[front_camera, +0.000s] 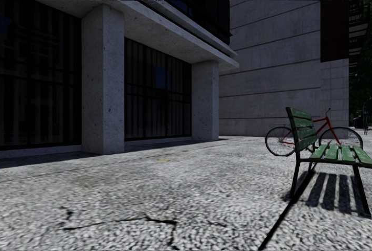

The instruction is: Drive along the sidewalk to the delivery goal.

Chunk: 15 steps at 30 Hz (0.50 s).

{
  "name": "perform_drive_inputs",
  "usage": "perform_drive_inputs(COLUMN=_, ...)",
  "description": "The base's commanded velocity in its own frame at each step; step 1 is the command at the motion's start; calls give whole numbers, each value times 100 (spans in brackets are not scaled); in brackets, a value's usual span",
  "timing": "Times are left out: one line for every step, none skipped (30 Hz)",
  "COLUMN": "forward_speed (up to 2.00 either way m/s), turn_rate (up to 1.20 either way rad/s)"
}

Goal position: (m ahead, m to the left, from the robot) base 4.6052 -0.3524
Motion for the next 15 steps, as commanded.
perform_drive_inputs(forward_speed=200, turn_rate=0)
perform_drive_inputs(forward_speed=200, turn_rate=0)
perform_drive_inputs(forward_speed=200, turn_rate=0)
perform_drive_inputs(forward_speed=200, turn_rate=0)
perform_drive_inputs(forward_speed=200, turn_rate=0)
perform_drive_inputs(forward_speed=200, turn_rate=0)
perform_drive_inputs(forward_speed=200, turn_rate=0)
perform_drive_inputs(forward_speed=200, turn_rate=0)
perform_drive_inputs(forward_speed=200, turn_rate=0)
perform_drive_inputs(forward_speed=200, turn_rate=0)
perform_drive_inputs(forward_speed=200, turn_rate=0)
perform_drive_inputs(forward_speed=200, turn_rate=0)
perform_drive_inputs(forward_speed=200, turn_rate=0)
perform_drive_inputs(forward_speed=200, turn_rate=0)
perform_drive_inputs(forward_speed=200, turn_rate=0)
